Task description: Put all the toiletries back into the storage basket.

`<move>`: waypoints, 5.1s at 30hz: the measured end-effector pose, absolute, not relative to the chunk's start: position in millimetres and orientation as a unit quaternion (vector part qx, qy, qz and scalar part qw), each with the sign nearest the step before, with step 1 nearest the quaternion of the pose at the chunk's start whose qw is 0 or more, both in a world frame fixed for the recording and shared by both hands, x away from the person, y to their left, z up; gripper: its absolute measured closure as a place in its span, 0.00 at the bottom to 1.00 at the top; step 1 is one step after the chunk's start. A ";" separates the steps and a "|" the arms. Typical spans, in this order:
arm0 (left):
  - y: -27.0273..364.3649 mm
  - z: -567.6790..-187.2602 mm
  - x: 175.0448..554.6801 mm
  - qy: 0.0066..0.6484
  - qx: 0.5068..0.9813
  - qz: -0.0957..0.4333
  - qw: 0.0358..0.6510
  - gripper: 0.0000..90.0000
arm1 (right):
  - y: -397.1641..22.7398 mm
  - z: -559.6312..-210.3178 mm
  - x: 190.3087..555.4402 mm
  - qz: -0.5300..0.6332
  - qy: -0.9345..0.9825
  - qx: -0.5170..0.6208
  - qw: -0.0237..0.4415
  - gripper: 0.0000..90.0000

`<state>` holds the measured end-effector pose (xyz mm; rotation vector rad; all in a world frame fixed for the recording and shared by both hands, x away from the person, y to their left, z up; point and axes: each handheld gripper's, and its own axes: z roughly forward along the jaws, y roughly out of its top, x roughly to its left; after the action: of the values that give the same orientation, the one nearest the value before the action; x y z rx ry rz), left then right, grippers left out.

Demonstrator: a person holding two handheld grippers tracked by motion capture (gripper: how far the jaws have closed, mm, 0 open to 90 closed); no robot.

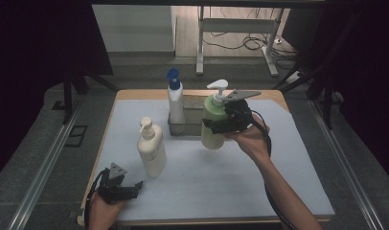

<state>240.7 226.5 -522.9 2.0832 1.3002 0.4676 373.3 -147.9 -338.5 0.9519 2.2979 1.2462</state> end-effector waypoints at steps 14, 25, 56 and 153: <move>226.6 -522.9 240.7 0.493 0.791 0.177 0.315 0.14 | -142.6 -327.4 397.4 0.436 0.807 0.349 0.192 0.13; 226.6 -522.9 240.8 0.493 0.791 0.177 0.316 0.14 | -140.7 -324.3 417.6 0.436 0.797 0.364 0.206 0.13; 226.8 -522.9 240.5 0.493 0.791 0.177 0.315 0.14 | -137.4 -342.7 465.0 0.423 0.779 0.400 0.231 0.13; 226.7 -522.8 240.3 0.493 0.791 0.177 0.314 0.14 | -146.3 -414.3 459.5 0.390 0.792 0.419 0.212 0.12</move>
<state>240.3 226.7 -522.8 2.0862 1.3003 0.4670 459.5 -146.3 -414.3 1.1637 2.1994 1.0845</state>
